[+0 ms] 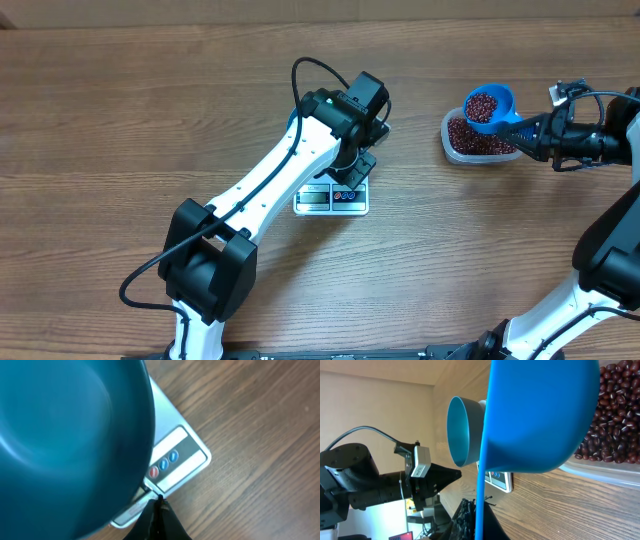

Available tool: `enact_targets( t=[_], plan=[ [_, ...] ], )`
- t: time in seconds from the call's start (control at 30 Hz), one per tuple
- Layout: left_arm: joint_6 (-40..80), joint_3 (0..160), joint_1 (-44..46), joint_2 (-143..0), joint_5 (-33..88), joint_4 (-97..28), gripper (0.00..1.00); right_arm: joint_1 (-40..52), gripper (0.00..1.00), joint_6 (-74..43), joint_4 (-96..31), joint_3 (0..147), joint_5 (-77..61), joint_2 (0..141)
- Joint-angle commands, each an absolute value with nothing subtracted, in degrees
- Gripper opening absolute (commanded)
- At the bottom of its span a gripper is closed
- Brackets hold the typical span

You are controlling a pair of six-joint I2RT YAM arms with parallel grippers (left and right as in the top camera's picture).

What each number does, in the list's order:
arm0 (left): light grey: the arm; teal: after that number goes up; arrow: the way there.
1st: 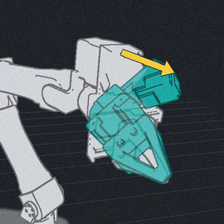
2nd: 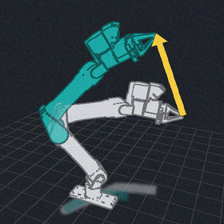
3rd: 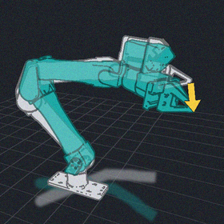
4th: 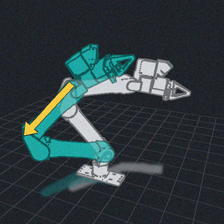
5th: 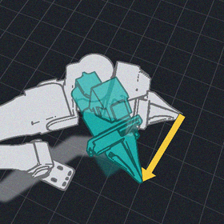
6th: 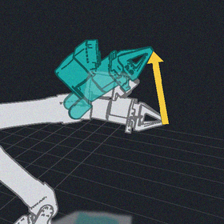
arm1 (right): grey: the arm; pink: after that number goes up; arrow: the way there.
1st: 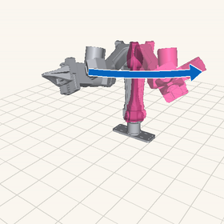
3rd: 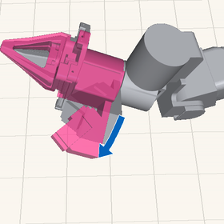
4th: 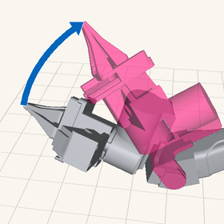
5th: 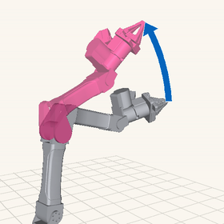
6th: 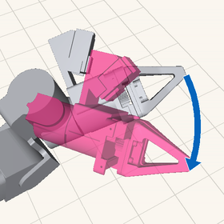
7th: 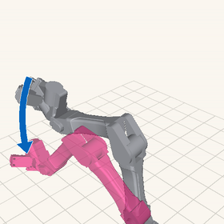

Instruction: Scoop item into bowl and weigh 150g on scale

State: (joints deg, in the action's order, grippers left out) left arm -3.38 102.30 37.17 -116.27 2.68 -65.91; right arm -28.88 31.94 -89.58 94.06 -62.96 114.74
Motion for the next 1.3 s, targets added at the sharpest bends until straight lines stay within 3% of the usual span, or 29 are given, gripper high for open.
enact_targets(
  t=[0.0, 1.27],
  plan=[
    [-3.9, 100.49, 37.28, -116.86, 0.95, -65.1, 0.04, -28.99, 0.04, 32.62, -89.47, 93.76, -64.07, 114.96],
    [-1.3, 87.35, 42.44, -112.05, -8.34, -57.56, 0.04, -28.99, 0.04, 30.87, -89.3, 93.76, -62.41, 114.96]
  ],
)
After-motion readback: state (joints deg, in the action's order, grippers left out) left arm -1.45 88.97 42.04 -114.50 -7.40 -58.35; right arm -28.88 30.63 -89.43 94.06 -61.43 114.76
